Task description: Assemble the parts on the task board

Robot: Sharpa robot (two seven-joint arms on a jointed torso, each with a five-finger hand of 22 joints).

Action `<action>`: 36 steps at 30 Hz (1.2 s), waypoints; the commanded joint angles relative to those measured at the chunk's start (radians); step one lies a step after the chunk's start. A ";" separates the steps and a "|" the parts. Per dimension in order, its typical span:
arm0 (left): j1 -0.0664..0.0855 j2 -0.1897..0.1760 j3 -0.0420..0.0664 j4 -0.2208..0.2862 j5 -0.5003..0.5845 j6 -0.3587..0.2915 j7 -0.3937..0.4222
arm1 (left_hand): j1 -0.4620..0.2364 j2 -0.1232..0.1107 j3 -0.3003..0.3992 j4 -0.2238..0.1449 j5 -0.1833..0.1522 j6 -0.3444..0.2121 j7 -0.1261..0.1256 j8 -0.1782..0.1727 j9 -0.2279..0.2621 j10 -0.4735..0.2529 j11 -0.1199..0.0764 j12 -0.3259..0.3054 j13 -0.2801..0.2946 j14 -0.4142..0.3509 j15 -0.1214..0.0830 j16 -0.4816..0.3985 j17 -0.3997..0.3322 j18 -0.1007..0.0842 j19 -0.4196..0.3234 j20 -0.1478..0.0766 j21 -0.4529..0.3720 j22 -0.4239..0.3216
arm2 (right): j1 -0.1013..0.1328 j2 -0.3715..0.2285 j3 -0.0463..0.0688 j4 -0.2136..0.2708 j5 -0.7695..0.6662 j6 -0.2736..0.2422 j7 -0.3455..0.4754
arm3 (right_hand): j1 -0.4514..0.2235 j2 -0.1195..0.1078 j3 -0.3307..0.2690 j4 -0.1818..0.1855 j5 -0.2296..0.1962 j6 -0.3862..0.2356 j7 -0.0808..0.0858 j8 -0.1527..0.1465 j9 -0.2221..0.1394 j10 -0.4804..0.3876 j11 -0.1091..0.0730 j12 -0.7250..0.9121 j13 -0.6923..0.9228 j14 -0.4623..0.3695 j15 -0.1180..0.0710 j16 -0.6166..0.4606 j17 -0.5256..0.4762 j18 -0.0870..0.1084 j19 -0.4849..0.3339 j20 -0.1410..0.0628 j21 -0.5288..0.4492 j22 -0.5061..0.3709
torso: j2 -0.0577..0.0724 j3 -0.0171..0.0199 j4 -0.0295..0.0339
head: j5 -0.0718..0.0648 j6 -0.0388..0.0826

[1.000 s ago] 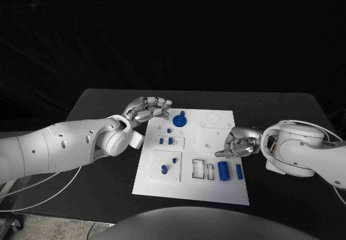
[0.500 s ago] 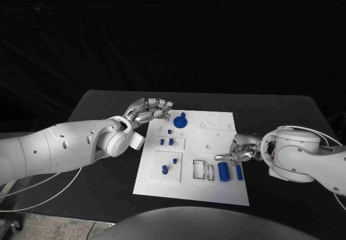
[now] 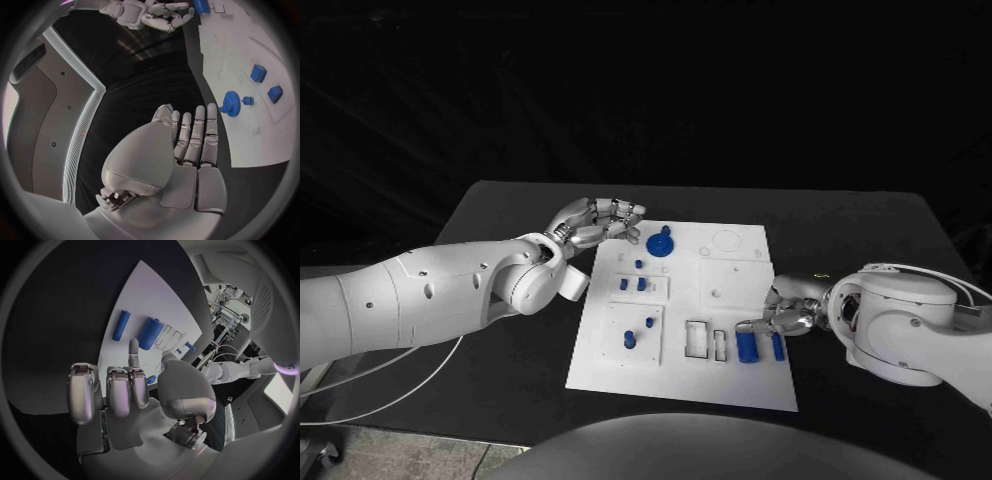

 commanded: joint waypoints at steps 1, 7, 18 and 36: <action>-0.001 0.002 0.001 0.001 0.005 0.024 0.000 | 0.009 0.000 0.009 -0.001 0.007 -0.001 0.007 0.002 -0.001 0.002 0.005 -0.004 -0.001 0.003 -0.001 0.006 -0.001 0.000 0.001 -0.004 -0.003 0.001 | -0.009 -0.006 -0.001 0.014 -0.097 -0.046 -0.015 | 0.023 -0.001 -0.004 -0.002 0.024 -0.009 0.001 -0.006 0.000 0.105 0.007 0.004 0.263 0.101 0.005 -0.006 0.249 0.007 0.057 0.008 -0.011 0.225 | -0.002 -0.0007 0.0007 | -0.003 0.000; -0.001 0.004 0.000 0.000 0.005 0.029 -0.004 | 0.010 0.001 0.011 -0.001 0.010 -0.001 0.007 0.002 -0.002 0.001 0.006 -0.005 -0.003 0.002 -0.001 0.006 -0.002 0.000 0.000 -0.005 -0.003 0.003 | -0.038 -0.010 -0.001 0.026 -0.171 -0.107 -0.013 | 0.047 0.002 -0.011 0.001 0.067 -0.007 0.000 -0.005 0.011 0.105 0.007 0.004 0.263 0.094 0.005 -0.027 0.220 0.012 0.050 0.009 -0.028 0.219 | -0.004 -0.0005 0.0013 | -0.003 0.000; -0.005 0.002 0.000 -0.002 0.005 0.035 -0.010 | 0.011 0.002 0.016 0.000 0.017 -0.002 0.008 0.001 -0.003 0.000 0.008 -0.007 -0.006 0.001 0.000 0.006 -0.003 -0.001 -0.001 -0.005 -0.003 0.006 | -0.079 -0.001 -0.001 0.020 -0.210 -0.126 -0.019 | 0.067 0.008 -0.015 0.000 0.088 0.000 -0.003 0.004 0.027 0.105 0.005 0.004 0.263 0.084 0.004 -0.057 0.180 0.019 0.038 0.009 -0.059 0.209 | -0.004 -0.0009 0.0026 | -0.006 0.000; -0.013 0.008 0.000 -0.006 0.005 0.050 -0.019 | 0.011 0.004 0.020 0.002 0.023 -0.004 0.009 0.001 -0.005 -0.001 0.009 -0.008 -0.008 -0.001 0.000 0.006 -0.004 -0.003 -0.002 -0.006 -0.003 0.009 | -0.115 0.040 -0.001 -0.010 -0.290 -0.029 -0.034 | 0.099 -0.022 -0.044 0.001 0.099 0.038 -0.027 0.077 0.132 0.105 -0.015 0.004 0.263 0.075 -0.013 -0.098 0.132 0.026 0.027 -0.006 -0.099 0.198 | -0.007 -0.0014 0.0029 | -0.009 0.000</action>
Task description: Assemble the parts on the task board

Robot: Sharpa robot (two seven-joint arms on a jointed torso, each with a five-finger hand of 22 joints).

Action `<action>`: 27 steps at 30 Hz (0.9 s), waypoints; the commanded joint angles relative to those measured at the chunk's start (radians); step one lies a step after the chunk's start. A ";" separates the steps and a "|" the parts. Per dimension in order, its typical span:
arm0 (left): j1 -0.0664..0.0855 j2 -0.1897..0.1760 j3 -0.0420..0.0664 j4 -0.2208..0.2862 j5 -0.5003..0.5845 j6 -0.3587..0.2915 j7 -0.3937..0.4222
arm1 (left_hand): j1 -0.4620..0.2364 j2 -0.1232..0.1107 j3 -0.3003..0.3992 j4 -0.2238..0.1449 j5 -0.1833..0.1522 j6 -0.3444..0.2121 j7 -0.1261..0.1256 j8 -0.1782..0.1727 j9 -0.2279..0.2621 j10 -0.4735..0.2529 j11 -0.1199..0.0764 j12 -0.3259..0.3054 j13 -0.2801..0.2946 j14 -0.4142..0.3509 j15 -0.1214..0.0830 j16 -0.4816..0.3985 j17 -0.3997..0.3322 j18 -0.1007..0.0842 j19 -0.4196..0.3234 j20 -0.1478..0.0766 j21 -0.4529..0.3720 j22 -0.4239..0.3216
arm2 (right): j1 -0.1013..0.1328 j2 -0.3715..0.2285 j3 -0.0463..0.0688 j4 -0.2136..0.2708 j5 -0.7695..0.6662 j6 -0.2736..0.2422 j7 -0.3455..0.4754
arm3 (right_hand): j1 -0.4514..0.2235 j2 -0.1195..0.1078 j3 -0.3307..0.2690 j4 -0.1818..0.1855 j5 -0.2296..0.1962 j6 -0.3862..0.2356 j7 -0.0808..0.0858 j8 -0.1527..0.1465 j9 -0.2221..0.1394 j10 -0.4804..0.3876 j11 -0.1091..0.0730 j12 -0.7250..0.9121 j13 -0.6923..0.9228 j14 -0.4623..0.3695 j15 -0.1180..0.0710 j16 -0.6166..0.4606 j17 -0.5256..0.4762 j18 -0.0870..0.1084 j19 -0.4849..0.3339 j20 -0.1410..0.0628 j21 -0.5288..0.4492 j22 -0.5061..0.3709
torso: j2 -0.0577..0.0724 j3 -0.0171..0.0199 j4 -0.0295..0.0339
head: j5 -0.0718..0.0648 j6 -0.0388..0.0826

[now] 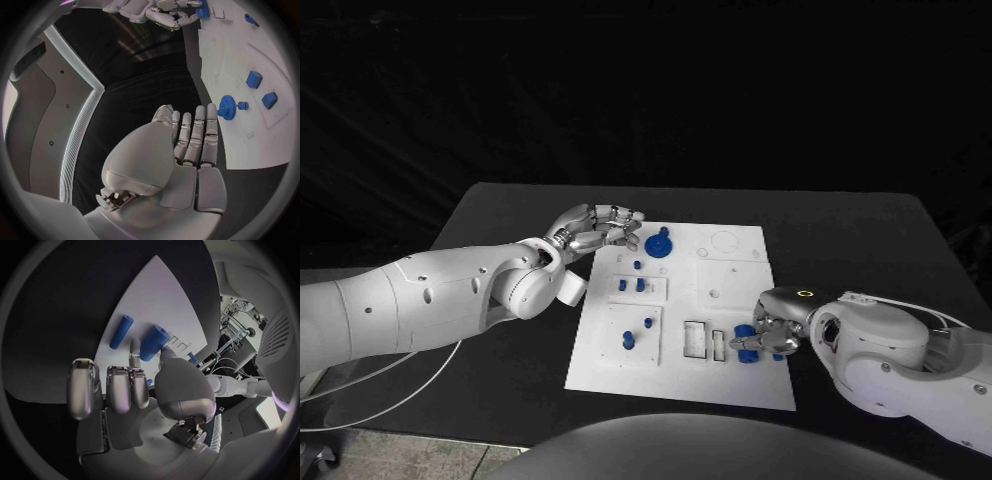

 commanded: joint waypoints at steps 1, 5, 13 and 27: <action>-0.001 0.003 0.001 0.000 0.004 0.027 0.001 | 0.009 0.003 0.007 -0.001 0.005 -0.001 0.005 0.001 -0.002 -0.001 0.009 -0.004 -0.002 -0.001 0.000 0.006 -0.002 -0.003 -0.002 -0.006 -0.003 0.002 | -0.007 0.008 0.000 -0.007 -0.056 0.064 -0.017 | 0.010 -0.003 -0.006 0.001 0.001 0.006 -0.005 0.014 0.020 0.104 -0.006 0.004 0.263 0.075 -0.007 -0.008 0.130 0.011 0.027 -0.007 -0.007 0.197 | 0.000 0.0003 0.0007 | -0.001 0.000; -0.002 0.003 0.001 0.000 0.004 0.030 0.000 | 0.009 0.003 0.007 -0.001 0.005 -0.001 0.005 0.001 -0.002 -0.001 0.009 -0.004 -0.002 -0.001 0.000 0.006 -0.002 -0.003 -0.002 -0.006 -0.003 0.002 | -0.017 0.021 0.000 -0.016 -0.060 0.081 -0.019 | 0.029 0.001 -0.005 -0.002 0.056 -0.009 -0.009 0.038 0.064 0.104 -0.010 0.004 0.263 0.074 -0.011 -0.015 0.121 0.011 0.027 -0.012 -0.013 0.196 | 0.000 0.0005 0.0000 | 0.001 0.000; -0.003 0.002 0.001 0.000 0.004 0.035 -0.005 | 0.010 0.004 0.009 0.000 0.008 -0.002 0.005 0.000 -0.003 -0.001 0.011 -0.005 -0.003 -0.002 0.000 0.006 -0.002 -0.003 -0.003 -0.007 -0.003 0.003 | -0.030 0.039 0.000 -0.030 -0.071 0.087 -0.019 | 0.102 0.002 0.013 -0.029 0.252 -0.042 -0.013 0.051 0.112 0.104 -0.014 0.004 0.263 0.073 -0.014 -0.023 0.114 0.013 0.026 -0.016 -0.024 0.194 | -0.001 0.0006 0.0002 | 0.003 0.000; -0.005 0.004 0.001 0.000 0.004 0.043 -0.012 | 0.010 0.004 0.011 0.000 0.009 -0.003 0.006 0.000 -0.003 -0.002 0.012 -0.005 -0.004 -0.002 0.000 0.006 -0.003 -0.004 -0.004 -0.007 -0.003 0.005 | -0.033 0.039 0.000 -0.034 0.022 0.015 -0.011 | 0.236 -0.036 0.157 -0.090 0.727 -0.093 -0.007 0.008 0.119 0.104 -0.012 0.004 0.263 0.076 -0.015 -0.019 0.120 0.011 0.031 -0.019 -0.019 0.198 | -0.002 0.0010 0.0000 | 0.006 0.000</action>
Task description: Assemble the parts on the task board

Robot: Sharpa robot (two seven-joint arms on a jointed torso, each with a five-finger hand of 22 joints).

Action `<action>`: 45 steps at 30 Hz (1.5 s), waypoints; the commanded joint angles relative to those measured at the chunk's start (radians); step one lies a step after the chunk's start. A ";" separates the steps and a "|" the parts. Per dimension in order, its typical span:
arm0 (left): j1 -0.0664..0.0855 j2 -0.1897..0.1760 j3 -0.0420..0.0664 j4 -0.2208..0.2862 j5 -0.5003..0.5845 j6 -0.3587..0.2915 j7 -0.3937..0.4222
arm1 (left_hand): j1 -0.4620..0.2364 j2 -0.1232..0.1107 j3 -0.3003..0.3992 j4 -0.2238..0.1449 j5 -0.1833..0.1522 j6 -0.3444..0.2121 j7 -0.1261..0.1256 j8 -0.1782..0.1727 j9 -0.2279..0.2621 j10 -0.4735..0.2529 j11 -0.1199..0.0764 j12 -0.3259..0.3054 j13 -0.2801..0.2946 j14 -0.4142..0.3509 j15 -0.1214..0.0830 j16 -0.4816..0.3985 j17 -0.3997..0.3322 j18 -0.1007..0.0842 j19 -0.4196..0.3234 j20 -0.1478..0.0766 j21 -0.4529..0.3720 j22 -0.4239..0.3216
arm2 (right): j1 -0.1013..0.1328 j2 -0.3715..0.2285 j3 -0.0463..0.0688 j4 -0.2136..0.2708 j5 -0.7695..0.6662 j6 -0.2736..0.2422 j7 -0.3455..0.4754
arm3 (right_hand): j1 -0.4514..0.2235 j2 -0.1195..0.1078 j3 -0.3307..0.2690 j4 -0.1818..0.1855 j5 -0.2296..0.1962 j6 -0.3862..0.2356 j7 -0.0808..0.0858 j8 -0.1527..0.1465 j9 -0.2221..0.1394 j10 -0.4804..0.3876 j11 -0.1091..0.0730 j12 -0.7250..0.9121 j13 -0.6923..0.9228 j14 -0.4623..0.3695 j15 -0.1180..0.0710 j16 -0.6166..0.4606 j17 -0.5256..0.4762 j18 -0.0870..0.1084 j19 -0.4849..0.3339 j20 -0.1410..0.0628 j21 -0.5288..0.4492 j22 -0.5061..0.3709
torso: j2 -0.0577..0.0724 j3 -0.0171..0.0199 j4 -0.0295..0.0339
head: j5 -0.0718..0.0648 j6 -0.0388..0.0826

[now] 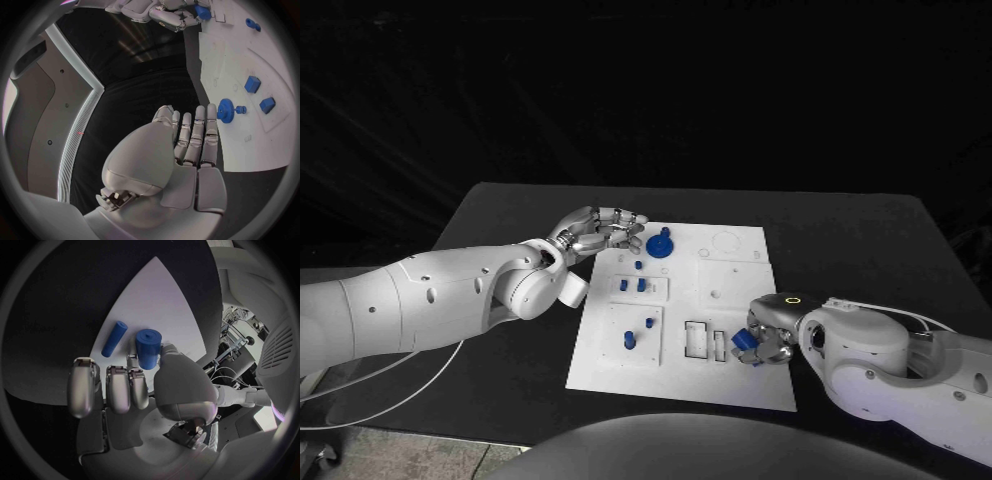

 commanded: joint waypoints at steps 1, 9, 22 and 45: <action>-0.002 0.002 0.001 0.000 0.004 0.025 0.000 | 0.007 0.001 0.004 -0.001 0.005 -0.003 0.006 0.000 -0.001 0.001 0.009 -0.005 -0.001 -0.002 0.000 0.006 -0.001 -0.004 0.000 -0.003 -0.003 0.001 | -0.007 -0.005 -0.005 -0.012 0.101 -0.044 -0.007 | 0.064 0.026 0.120 -0.092 0.052 -0.032 -0.025 -0.034 -0.002 0.106 -0.009 0.004 0.263 0.077 -0.009 0.010 0.125 0.010 0.033 -0.004 0.013 0.200 | -0.001 0.0008 0.0004 | 0.002 0.000; -0.004 0.004 0.001 -0.003 0.004 0.026 -0.002 | 0.007 0.002 0.006 -0.001 0.007 -0.003 0.006 0.000 -0.001 0.001 0.010 -0.006 -0.002 -0.003 0.000 0.006 -0.001 -0.004 -0.001 -0.004 -0.003 0.002 | 0.017 -0.034 0.002 0.007 0.436 -0.125 0.018 | 0.012 -0.014 0.256 -0.078 -0.045 -0.029 -0.025 -0.031 0.016 0.106 -0.009 0.004 0.263 0.082 -0.008 0.030 0.149 0.005 0.041 -0.003 0.036 0.207 | -0.002 -0.0009 0.0007 | 0.005 0.000; -0.005 0.010 0.001 -0.009 0.004 0.031 -0.011 | 0.008 0.005 0.011 -0.002 0.008 -0.004 0.007 0.000 -0.002 0.000 0.012 -0.006 -0.003 -0.003 0.000 0.007 -0.001 -0.005 -0.002 -0.005 -0.002 0.004 | 0.064 -0.015 0.004 -0.006 0.744 -0.151 -0.002 | -0.071 -0.023 0.312 -0.056 -0.138 -0.037 -0.019 -0.029 0.033 0.106 -0.004 0.004 0.263 0.078 -0.004 0.019 0.134 0.010 0.033 -0.001 0.016 0.200 | -0.002 -0.0011 0.0012 | -0.001 0.000; -0.005 0.006 0.001 -0.008 0.004 0.041 -0.030 | 0.010 0.007 0.017 -0.002 0.010 -0.004 0.008 0.000 -0.003 0.001 0.015 -0.007 -0.005 -0.004 0.000 0.007 -0.002 -0.006 -0.003 -0.006 -0.002 0.008 | 0.043 0.096 0.004 -0.078 0.619 -0.160 -0.020 | -0.173 -0.009 0.305 -0.024 -0.355 -0.081 0.005 -0.052 0.033 0.106 0.018 0.004 0.263 0.064 0.014 -0.034 0.075 0.035 -0.009 0.017 -0.115 0.161 | -0.005 -0.0042 0.0015 | 0.000 0.000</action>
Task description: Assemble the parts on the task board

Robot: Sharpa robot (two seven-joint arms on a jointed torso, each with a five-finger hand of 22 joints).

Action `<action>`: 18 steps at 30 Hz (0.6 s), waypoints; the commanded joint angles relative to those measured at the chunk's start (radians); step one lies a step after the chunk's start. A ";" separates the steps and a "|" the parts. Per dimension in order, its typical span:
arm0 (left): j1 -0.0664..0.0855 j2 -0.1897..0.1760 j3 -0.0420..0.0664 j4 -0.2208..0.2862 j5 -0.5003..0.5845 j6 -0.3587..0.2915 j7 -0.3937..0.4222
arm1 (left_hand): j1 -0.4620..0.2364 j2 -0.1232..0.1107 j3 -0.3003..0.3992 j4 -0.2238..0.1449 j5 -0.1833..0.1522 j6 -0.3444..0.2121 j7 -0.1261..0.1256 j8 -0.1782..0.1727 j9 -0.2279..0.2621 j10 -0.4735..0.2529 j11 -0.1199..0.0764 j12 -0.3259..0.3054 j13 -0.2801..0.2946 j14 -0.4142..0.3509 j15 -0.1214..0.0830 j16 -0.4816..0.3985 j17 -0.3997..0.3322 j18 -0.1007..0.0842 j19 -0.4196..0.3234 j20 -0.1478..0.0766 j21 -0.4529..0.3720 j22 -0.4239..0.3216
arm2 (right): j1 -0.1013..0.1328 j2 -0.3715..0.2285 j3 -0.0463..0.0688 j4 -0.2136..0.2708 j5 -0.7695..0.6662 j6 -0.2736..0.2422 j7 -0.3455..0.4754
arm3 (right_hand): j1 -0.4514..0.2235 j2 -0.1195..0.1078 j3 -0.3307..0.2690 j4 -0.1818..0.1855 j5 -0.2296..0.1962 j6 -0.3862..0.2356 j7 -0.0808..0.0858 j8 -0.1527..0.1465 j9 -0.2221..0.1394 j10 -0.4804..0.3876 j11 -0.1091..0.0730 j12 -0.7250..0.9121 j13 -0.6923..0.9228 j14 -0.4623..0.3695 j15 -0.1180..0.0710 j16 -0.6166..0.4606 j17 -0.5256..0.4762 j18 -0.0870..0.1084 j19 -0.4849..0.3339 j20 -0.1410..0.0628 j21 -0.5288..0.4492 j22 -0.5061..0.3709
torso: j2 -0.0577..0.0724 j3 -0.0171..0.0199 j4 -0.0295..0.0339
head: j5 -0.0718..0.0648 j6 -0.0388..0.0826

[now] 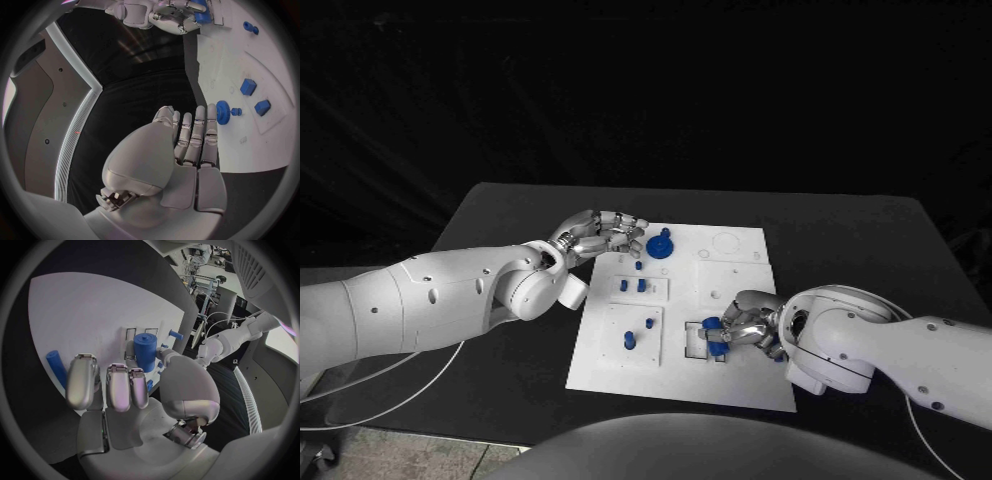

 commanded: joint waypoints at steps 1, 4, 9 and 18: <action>-0.001 0.000 0.001 0.003 0.004 0.024 -0.005 | 0.006 0.003 0.006 -0.002 0.006 0.000 0.005 0.000 -0.001 0.001 0.008 -0.007 -0.001 -0.004 0.000 0.004 -0.001 -0.006 -0.003 -0.006 -0.002 0.001 | -0.004 0.007 -0.002 -0.013 -0.022 0.002 -0.013 | -0.016 0.003 0.005 0.002 -0.017 -0.009 0.002 -0.001 0.001 0.104 0.007 0.004 0.263 0.064 0.007 -0.008 0.074 0.020 -0.007 0.006 -0.012 0.160 | -0.001 -0.0004 -0.0002 | 0.002 0.000; -0.001 0.001 0.001 0.003 0.004 0.025 -0.007 | 0.006 0.003 0.006 -0.002 0.006 0.000 0.005 0.000 -0.001 0.001 0.009 -0.007 -0.001 -0.004 0.000 0.004 -0.001 -0.006 -0.003 -0.006 -0.002 0.001 | -0.006 0.013 -0.002 -0.016 -0.020 0.015 -0.014 | -0.023 0.006 0.002 0.004 -0.038 -0.013 0.004 -0.003 0.001 0.104 0.009 0.004 0.263 0.062 0.009 -0.013 0.068 0.022 -0.010 0.007 -0.023 0.157 | 0.000 -0.0003 -0.0005 | 0.001 0.000; -0.001 0.003 0.001 0.001 0.004 0.029 -0.009 | 0.006 0.003 0.007 -0.002 0.007 0.000 0.005 0.000 -0.001 0.001 0.010 -0.007 -0.001 -0.004 0.000 0.004 -0.001 -0.006 -0.003 -0.006 -0.002 0.002 | -0.008 0.021 -0.002 -0.016 -0.011 0.026 -0.013 | -0.030 0.012 -0.001 0.005 -0.068 -0.018 0.006 -0.004 0.001 0.104 0.011 0.004 0.263 0.060 0.011 -0.018 0.063 0.024 -0.014 0.010 -0.037 0.154 | 0.000 -0.0001 -0.0007 | 0.000 0.000; -0.001 0.004 0.000 -0.002 0.004 0.035 -0.016 | 0.007 0.002 0.010 -0.002 0.007 0.000 0.006 0.000 -0.002 0.001 0.012 -0.007 -0.002 -0.004 -0.001 0.005 -0.001 -0.006 -0.004 -0.007 -0.001 0.004 | -0.010 0.031 -0.002 -0.014 -0.007 0.042 -0.014 | -0.050 0.015 -0.015 0.012 -0.129 -0.022 0.008 -0.001 0.002 0.104 0.014 0.004 0.263 0.057 0.014 -0.027 0.055 0.028 -0.022 0.013 -0.062 0.147 | -0.001 -0.0001 -0.0011 | 0.003 0.000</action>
